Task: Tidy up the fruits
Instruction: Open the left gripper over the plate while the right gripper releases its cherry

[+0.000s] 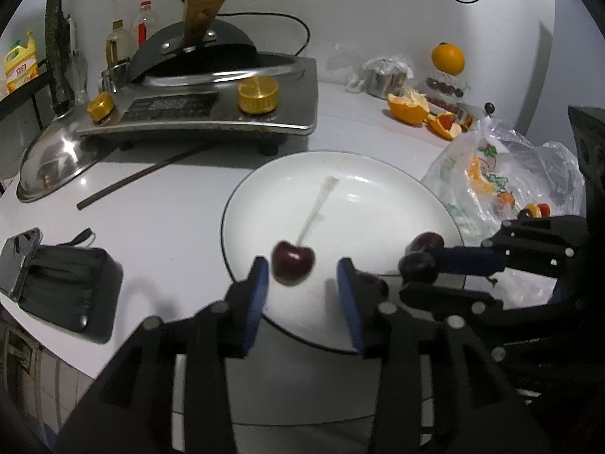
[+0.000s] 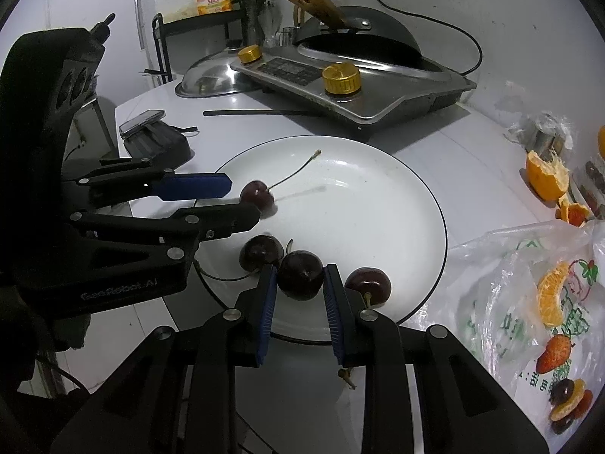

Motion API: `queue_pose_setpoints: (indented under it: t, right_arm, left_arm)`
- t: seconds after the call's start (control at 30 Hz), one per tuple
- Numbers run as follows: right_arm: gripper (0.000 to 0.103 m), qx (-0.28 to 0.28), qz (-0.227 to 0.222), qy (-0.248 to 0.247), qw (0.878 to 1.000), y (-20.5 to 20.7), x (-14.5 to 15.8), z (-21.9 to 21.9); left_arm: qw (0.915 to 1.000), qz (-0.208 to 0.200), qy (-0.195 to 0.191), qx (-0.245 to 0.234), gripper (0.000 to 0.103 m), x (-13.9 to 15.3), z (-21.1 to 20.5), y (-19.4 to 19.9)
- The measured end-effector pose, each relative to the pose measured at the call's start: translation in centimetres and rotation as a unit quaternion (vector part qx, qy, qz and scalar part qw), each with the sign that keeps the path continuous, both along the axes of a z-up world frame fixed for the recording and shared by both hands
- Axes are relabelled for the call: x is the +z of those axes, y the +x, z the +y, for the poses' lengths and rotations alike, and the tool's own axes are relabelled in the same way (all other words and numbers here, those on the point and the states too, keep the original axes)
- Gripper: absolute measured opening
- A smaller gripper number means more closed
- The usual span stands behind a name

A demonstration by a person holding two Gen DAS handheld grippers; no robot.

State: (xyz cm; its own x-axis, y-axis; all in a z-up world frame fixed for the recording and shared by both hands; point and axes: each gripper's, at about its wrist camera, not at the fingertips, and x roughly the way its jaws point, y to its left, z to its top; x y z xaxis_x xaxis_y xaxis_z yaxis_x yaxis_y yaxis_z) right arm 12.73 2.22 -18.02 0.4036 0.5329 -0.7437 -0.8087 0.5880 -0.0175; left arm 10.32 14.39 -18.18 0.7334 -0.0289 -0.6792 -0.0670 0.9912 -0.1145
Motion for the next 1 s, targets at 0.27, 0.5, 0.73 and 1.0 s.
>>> queue_pose_setpoints:
  t: [0.27, 0.5, 0.73, 1.0]
  right_arm:
    - [0.034, -0.005, -0.008, 0.008, 1.0, -0.4, 0.7, -0.8]
    - [0.034, -0.01, -0.015, 0.016, 1.0, -0.9, 1.4, -1.7]
    - [0.034, -0.017, -0.023, 0.025, 0.999, -1.6, 2.2, -3.0]
    - [0.035, -0.033, -0.029, 0.038, 0.998, -2.2, 2.9, -5.3]
  left_arm:
    - [0.9999, -0.008, 0.005, 0.004, 0.045, 0.8, -0.5, -0.6]
    - [0.9998, -0.014, 0.011, 0.005, 0.045, 1.5, -1.1, -1.2]
    - [0.9996, -0.02, 0.017, 0.002, 0.045, 2.2, -2.0, -1.8]
    - [0.9994, -0.027, 0.024, -0.005, 0.046, 3.2, -3.8, -2.2]
